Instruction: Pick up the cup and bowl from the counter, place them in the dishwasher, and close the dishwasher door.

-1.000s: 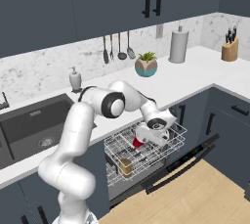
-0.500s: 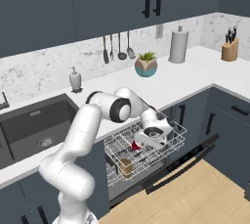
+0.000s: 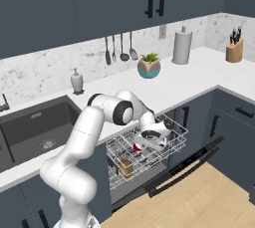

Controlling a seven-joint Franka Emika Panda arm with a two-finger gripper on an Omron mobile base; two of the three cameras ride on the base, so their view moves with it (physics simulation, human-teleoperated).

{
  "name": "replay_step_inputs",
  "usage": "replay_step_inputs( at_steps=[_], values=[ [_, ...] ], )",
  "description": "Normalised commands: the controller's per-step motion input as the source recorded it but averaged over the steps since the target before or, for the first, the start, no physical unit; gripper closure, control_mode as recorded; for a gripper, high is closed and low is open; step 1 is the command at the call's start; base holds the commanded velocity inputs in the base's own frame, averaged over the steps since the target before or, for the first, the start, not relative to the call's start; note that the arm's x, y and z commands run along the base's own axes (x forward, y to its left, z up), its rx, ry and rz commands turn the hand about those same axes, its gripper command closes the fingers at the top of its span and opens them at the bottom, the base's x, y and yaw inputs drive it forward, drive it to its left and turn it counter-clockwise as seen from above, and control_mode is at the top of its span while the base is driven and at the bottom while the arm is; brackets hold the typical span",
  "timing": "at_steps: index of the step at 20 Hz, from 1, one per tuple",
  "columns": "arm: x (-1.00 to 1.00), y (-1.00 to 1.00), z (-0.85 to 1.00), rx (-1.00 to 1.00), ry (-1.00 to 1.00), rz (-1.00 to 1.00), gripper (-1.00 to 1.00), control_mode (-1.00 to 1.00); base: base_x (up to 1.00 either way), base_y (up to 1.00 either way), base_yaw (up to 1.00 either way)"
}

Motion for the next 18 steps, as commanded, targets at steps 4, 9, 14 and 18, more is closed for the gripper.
replay_step_inputs(
  at_steps=[4,9,14,18],
  values=[
    [-0.14,-0.14,-0.77,0.0,0.0,0.0,-1.0,-1.0,0.0,0.0,0.0],
    [-0.31,-0.08,-0.38,0.0,0.0,0.0,-1.0,-1.0,0.0,0.0,0.0],
    [-0.55,-0.18,0.23,0.0,0.0,0.0,-1.0,-1.0,0.0,0.0,0.0],
    [-0.9,-0.28,0.79,0.0,0.0,0.0,-1.0,-1.0,0.0,0.0,0.0]
  ],
)
